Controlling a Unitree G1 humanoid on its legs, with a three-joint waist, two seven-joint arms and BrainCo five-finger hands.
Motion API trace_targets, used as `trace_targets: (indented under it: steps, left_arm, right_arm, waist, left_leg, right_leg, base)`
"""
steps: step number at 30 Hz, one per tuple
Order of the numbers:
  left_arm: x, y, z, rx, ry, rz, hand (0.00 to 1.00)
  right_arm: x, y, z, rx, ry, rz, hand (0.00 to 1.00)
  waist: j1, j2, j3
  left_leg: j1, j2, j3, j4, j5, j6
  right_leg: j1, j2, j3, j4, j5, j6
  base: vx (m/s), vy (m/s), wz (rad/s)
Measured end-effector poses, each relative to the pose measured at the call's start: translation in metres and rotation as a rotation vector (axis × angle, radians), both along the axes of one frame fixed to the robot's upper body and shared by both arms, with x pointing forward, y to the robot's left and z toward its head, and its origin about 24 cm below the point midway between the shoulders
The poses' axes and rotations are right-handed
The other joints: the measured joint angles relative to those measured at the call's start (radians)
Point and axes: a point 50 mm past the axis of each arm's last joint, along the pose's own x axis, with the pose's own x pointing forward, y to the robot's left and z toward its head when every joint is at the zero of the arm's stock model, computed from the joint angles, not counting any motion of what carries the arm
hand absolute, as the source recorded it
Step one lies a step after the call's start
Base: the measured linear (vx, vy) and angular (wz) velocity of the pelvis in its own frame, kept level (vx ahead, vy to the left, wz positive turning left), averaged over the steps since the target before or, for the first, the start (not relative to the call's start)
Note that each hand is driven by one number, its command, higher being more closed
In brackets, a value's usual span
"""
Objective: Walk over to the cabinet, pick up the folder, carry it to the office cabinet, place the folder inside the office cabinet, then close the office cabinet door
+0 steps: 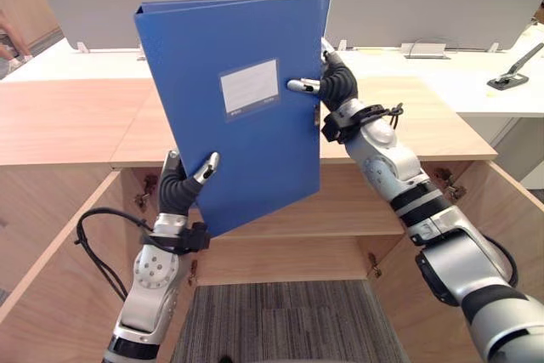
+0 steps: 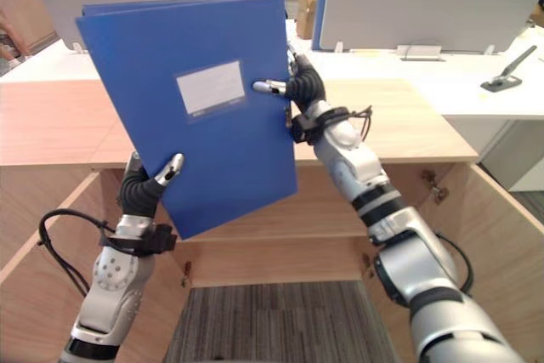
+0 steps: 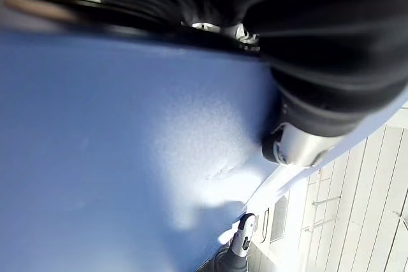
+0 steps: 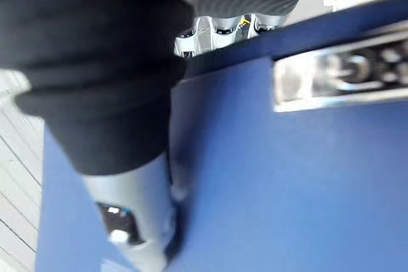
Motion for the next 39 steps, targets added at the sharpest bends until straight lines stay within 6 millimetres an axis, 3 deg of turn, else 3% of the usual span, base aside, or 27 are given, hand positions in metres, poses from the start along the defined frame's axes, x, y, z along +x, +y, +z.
trace_targets:
  steps: [5,12,13,17,20,22,25,28,30,32,34,35,37,39]
  left_arm:
    - [0.0,0.0,-0.001,0.006,0.008,-0.005,1.0]
    - [-0.005,0.002,-0.005,0.045,0.016,-0.021,1.0]
    - [-0.005,0.001,-0.008,0.043,0.013,-0.029,0.0]
    - [-0.005,-0.004,-0.031,0.056,0.096,-0.099,0.0]
    - [-0.008,-0.005,-0.075,0.128,0.324,-0.273,0.0]
    - [-0.022,-0.011,-0.115,0.164,0.536,-0.451,0.0]
    - [-0.033,-0.01,-0.15,0.065,0.723,-0.516,0.0]
    - [-0.042,-0.007,-0.185,-0.022,0.89,-0.441,0.0]
    - [-0.052,0.001,-0.216,-0.122,1.037,-0.292,0.0]
    - [-0.061,0.007,-0.234,-0.184,1.12,-0.186,0.0]
    - [-0.072,0.014,-0.25,-0.216,1.203,-0.082,0.0]
    - [-0.084,0.023,-0.261,-0.198,1.273,0.004,0.0]
    - [-0.095,0.033,-0.268,-0.188,1.325,0.069,0.0]
    - [-0.119,0.051,-0.278,-0.16,1.415,0.193,0.0]
  right_arm:
    - [-0.002,0.008,-0.017,-0.084,0.071,0.09,1.0]
    - [-0.013,-0.011,-0.022,-0.228,0.143,0.204,1.0]
    - [-0.016,-0.014,-0.021,-0.249,0.137,0.21,1.0]
    - [-0.027,-0.026,-0.011,-0.309,0.101,0.218,1.0]
    - [-0.043,-0.026,-0.005,-0.457,0.007,0.258,1.0]
    - [-0.062,-0.017,-0.016,-0.579,-0.058,0.339,1.0]
    - [-0.08,-0.017,-0.031,-0.616,-0.126,0.338,1.0]
    - [-0.09,-0.013,-0.022,-0.588,-0.278,0.3,1.0]
    - [-0.103,-0.005,-0.011,-0.567,-0.447,0.255,1.0]
    - [-0.11,0.002,-0.013,-0.608,-0.551,0.216,1.0]
    - [-0.113,0.004,-0.028,-0.694,-0.582,0.178,1.0]
    - [-0.115,0.004,-0.045,-0.759,-0.563,0.171,1.0]
    - [-0.115,0.006,-0.061,-0.814,-0.53,0.19,1.0]
    - [-0.118,0.01,-0.094,-0.94,-0.471,0.247,1.0]
  waist:
    - [0.003,0.0,0.0]
    - [0.004,-0.001,0.001]
    - [0.004,-0.002,0.0]
    - [0.003,-0.002,0.0]
    - [-0.013,-0.003,-0.004]
    - [-0.022,-0.008,-0.007]
    - [-0.032,-0.015,-0.012]
    - [-0.045,-0.015,-0.013]
    - [-0.051,-0.022,-0.018]
    - [-0.054,-0.029,-0.026]
    - [-0.052,-0.036,-0.03]
    - [-0.051,-0.039,-0.032]
    - [-0.05,-0.04,-0.032]
    - [-0.046,-0.04,-0.03]
  left_leg:
    - [-0.001,0.0,0.0,0.0,0.0,0.0]
    - [-0.006,0.0,-0.007,0.0,0.0,-0.001]
    - [-0.006,0.0,-0.008,0.0,0.0,-0.001]
    - [-0.006,0.0,-0.007,0.0,0.0,-0.001]
    - [-0.006,0.002,-0.002,0.0,0.0,-0.002]
    - [-0.007,0.005,0.013,-0.001,-0.004,-0.006]
    - [-0.016,0.01,0.024,-0.001,-0.009,-0.014]
    - [-0.016,0.014,0.029,-0.001,-0.005,-0.009]
    - [-0.016,0.024,0.035,-0.001,-0.006,-0.013]
    - [-0.016,0.032,0.039,-0.001,-0.007,-0.017]
    - [-0.017,0.037,0.042,-0.001,-0.007,-0.019]
    - [-0.017,0.038,0.046,-0.001,-0.007,-0.019]
    - [-0.018,0.039,0.057,-0.001,-0.008,-0.02]
    - [-0.019,0.043,0.082,-0.001,-0.014,-0.028]
  right_leg:
    - [0.0,0.0,0.0,0.0,0.0,0.0]
    - [0.0,-0.001,-0.009,-0.002,0.0,-0.001]
    - [0.0,-0.001,-0.009,-0.001,0.0,-0.001]
    - [-0.003,-0.001,-0.009,0.0,0.0,-0.001]
    - [-0.007,0.0,-0.007,0.0,-0.001,-0.001]
    - [-0.017,0.002,0.003,0.001,-0.001,-0.001]
    - [-0.034,0.007,0.012,0.002,0.001,-0.003]
    - [-0.038,0.012,0.013,0.002,0.002,-0.005]
    - [-0.042,0.021,0.014,0.002,0.005,-0.008]
    - [-0.044,0.029,0.013,0.002,0.007,-0.011]
    - [-0.048,0.033,0.014,0.001,0.01,-0.015]
    - [-0.051,0.034,0.017,0.004,0.01,-0.016]
    - [-0.063,0.036,0.026,0.011,0.011,-0.017]
    - [-0.084,0.042,0.048,0.018,0.019,-0.019]
  base:
    - [0.0,0.0,0.0]
    - [0.0,0.0,0.03]
    - [0.0,0.0,0.0]
    - [0.0,0.0,0.0]
    - [0.0,0.0,-0.05]
    - [0.0,0.001,-0.17]
    - [0.0,0.002,-0.14]
    - [0.02,-0.002,-0.07]
    - [0.02,-0.01,-0.09]
    - [0.01,-0.014,-0.07]
    - [-0.01,-0.005,-0.07]
    - [-0.02,0.004,-0.1]
    - [-0.03,0.008,-0.2]
    - [-0.05,0.016,-0.34]
